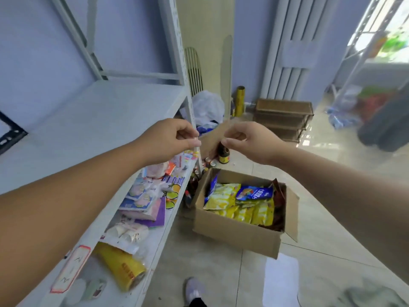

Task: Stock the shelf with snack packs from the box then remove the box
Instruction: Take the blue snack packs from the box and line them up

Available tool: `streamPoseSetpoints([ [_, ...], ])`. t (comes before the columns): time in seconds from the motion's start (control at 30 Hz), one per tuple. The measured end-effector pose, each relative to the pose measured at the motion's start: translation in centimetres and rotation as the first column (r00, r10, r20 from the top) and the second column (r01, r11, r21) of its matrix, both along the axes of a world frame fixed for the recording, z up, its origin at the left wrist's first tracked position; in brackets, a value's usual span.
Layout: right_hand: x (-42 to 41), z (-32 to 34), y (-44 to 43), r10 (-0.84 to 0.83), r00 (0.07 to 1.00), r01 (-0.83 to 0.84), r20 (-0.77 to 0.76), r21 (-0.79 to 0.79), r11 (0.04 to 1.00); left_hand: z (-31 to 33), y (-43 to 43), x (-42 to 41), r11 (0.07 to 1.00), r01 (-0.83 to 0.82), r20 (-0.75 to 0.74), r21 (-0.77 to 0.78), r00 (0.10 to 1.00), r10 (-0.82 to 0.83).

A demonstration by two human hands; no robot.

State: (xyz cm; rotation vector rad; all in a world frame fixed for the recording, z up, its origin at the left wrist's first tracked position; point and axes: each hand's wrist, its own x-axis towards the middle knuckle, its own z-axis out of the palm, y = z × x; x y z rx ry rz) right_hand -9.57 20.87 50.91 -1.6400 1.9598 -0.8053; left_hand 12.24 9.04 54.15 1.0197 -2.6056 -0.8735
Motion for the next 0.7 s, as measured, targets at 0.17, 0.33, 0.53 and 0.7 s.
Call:
streamPoseSetpoints([
  [0.17,-6.3,-2.7,2.4,-0.15,0.989,0.15,-0.006,0.057,0.987,-3.0,-0.9,-8.1,0.988,0.141,0.02,0.069,0.99,-0.143],
  [0.33,-11.1,-5.2,2.2,-0.246,0.969,0.244,0.006,0.121,0.962,-6.2,-3.7,-15.0,0.955,0.285,0.085,0.083,0.953,-0.292],
  [0.53,-15.3,-9.7,-1.3,-0.407,0.909,0.379,0.089,0.229,0.897,-10.1,-10.0,-21.3,0.921,0.359,0.17,0.154,0.908,-0.383],
  [0.7,-17.6,-15.4,-2.9,-0.61,0.778,0.545,0.152,0.32,0.775,-14.1,-15.5,-25.9,0.904,0.374,0.247,0.208,0.874,-0.418],
])
